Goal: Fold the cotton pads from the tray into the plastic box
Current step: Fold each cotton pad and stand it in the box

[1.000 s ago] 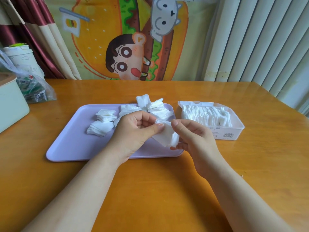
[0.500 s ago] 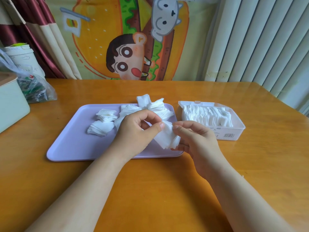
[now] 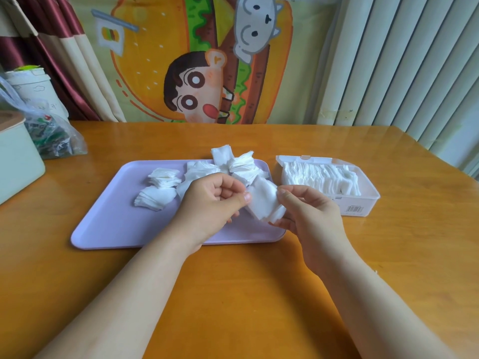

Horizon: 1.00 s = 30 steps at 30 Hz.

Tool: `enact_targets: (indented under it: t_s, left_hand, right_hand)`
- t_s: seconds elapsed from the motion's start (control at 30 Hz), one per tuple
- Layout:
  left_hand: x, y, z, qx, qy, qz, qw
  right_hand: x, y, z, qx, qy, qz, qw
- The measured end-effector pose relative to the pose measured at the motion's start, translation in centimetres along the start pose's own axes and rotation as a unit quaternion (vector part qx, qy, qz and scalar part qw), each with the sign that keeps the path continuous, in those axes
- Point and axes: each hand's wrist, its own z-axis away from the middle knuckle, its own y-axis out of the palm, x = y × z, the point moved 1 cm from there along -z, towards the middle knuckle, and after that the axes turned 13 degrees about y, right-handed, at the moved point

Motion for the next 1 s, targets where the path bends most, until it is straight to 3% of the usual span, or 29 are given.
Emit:
enact_targets:
  t_s: [0.23,0.4,0.53,0.83,1.0]
  left_hand:
    - [-0.5,-0.3,-0.1,-0.005,0.007,0.032,0.999]
    - [-0.6,0.3,0.5,0.069,0.175,-0.156,0.97]
    - [-0.5,1.1,0.7,0.101,0.214,-0.177,0.955]
    - [-0.6,1.2,0.6,0.106,0.176,-0.105,0.973]
    - [-0.7,1.2,0.5,0.06,0.123,-0.036,0.99]
  right_hand:
    - [0.0,-0.2,-0.1,-0.008,0.02,-0.014,1.0]
    - [0.0,-0.3,-0.2,-0.027,0.013,-0.021,0.999]
    - [0.1,-0.3,0.0,-0.017,0.01,-0.014,1.0]
    - [0.3,-0.4,0.2,-0.007,0.008,-0.014,1.0]
    - [0.8,-0.2,0.4,0.037,0.011,-0.016,0.999]
